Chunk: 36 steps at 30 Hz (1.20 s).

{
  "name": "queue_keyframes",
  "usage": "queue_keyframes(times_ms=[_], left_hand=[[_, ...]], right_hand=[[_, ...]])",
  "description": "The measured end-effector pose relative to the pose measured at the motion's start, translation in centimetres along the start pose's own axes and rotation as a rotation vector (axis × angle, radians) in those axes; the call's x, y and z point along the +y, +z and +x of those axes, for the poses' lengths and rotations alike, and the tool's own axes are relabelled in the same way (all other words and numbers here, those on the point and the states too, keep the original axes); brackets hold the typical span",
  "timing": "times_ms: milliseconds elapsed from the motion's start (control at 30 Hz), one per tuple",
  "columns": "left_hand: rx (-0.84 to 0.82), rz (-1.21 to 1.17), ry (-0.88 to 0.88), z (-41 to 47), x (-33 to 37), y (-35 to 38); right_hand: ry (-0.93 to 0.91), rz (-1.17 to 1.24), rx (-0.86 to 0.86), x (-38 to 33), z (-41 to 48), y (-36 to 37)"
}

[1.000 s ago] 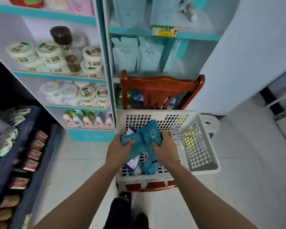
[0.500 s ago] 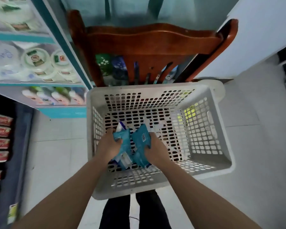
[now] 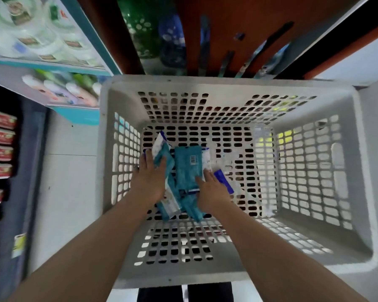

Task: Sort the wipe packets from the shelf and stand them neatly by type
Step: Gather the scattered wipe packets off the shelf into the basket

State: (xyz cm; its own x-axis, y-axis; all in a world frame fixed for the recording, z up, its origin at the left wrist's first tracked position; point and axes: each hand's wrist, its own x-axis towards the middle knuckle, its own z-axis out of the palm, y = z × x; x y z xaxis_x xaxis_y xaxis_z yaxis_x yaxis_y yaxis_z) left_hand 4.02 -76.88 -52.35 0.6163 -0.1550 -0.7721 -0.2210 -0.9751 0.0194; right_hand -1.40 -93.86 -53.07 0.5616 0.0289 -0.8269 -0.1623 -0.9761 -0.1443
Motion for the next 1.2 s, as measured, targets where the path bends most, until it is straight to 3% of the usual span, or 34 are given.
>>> queue_keyframes(times_ms=[133, 600, 933, 1200], left_hand=[[0.063, 0.036, -0.01, -0.8, 0.0, -0.2], [0.487, -0.019, -0.113, -15.4, 0.4, -7.8], [0.655, -0.213, -0.465, -31.5, -6.2, -11.7], [0.873, -0.157, -0.702, -44.8, -14.4, -11.5]], right_hand=[[-0.032, 0.026, -0.002, -0.1, -0.6, -1.0], [-0.273, -0.143, 0.433, -2.9, -13.1, -10.5], [-0.624, -0.264, 0.647, -11.9, -25.0, -17.2], [-0.931, -0.418, 0.86, -24.3, -33.0, -18.3]])
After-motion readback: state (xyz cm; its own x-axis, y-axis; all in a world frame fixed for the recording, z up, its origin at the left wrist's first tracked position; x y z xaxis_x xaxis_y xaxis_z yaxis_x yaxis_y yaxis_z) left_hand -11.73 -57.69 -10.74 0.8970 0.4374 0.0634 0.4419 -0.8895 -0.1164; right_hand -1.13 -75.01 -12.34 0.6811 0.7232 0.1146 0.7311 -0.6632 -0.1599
